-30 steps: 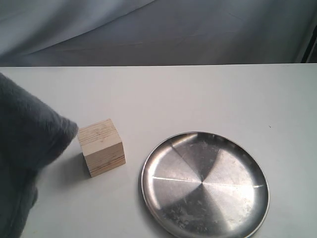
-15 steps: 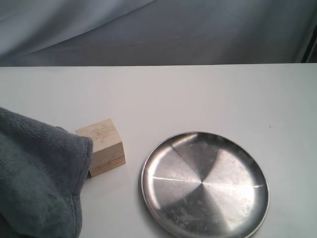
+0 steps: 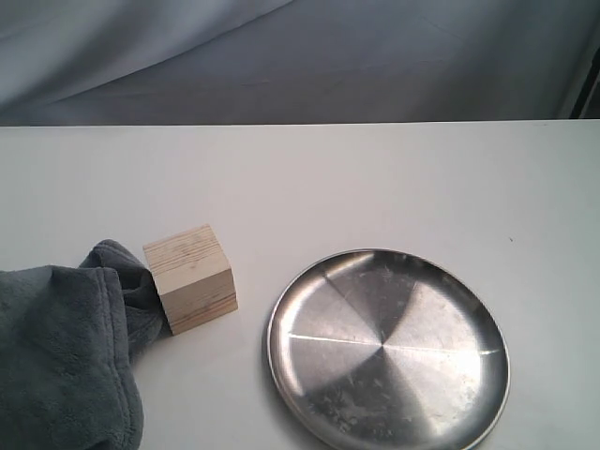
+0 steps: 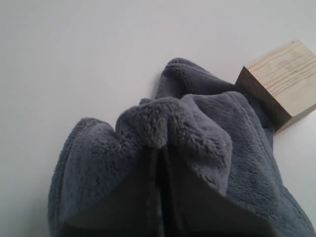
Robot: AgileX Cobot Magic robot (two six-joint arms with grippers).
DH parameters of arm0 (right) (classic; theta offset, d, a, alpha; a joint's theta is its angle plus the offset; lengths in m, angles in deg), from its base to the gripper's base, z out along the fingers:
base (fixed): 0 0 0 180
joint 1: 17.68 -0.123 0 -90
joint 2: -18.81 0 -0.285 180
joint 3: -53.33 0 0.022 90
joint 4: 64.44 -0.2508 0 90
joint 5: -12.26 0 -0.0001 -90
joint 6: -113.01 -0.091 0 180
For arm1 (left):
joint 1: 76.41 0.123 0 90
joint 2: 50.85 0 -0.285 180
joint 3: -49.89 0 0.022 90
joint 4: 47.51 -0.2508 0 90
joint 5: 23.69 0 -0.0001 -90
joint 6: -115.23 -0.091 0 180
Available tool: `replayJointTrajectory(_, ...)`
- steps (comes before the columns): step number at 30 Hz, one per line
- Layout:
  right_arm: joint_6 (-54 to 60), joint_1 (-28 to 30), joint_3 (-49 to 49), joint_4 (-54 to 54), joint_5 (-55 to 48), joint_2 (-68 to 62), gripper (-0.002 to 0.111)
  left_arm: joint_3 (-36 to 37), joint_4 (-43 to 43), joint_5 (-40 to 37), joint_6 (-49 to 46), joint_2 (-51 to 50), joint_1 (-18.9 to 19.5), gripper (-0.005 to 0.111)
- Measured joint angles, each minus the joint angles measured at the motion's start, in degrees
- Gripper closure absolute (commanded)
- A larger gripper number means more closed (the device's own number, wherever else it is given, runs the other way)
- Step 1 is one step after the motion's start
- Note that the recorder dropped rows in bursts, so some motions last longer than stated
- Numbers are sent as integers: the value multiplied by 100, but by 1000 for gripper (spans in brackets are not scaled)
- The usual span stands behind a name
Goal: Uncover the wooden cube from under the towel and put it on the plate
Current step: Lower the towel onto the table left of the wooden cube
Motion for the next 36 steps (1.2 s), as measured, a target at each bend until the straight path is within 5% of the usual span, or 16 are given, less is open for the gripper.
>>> replayJointTrajectory(9,0,0,0,0,0,0,108,57,113,361,0,-788,0,96)
replayJointTrajectory(12,0,0,0,0,0,0,108,57,181,510,0,-1009,0,78)
replayJointTrajectory(16,0,0,0,0,0,0,108,57,221,616,0,-1094,0,38)
replayJointTrajectory(19,0,0,0,0,0,0,108,57,221,680,0,-1094,0,23)
replayJointTrajectory(29,0,0,0,0,0,0,108,-726,243,412,-207,-1094,0,43)
replayJointTrajectory(36,0,0,0,0,0,0,108,-647,540,588,-258,-1160,0,75)
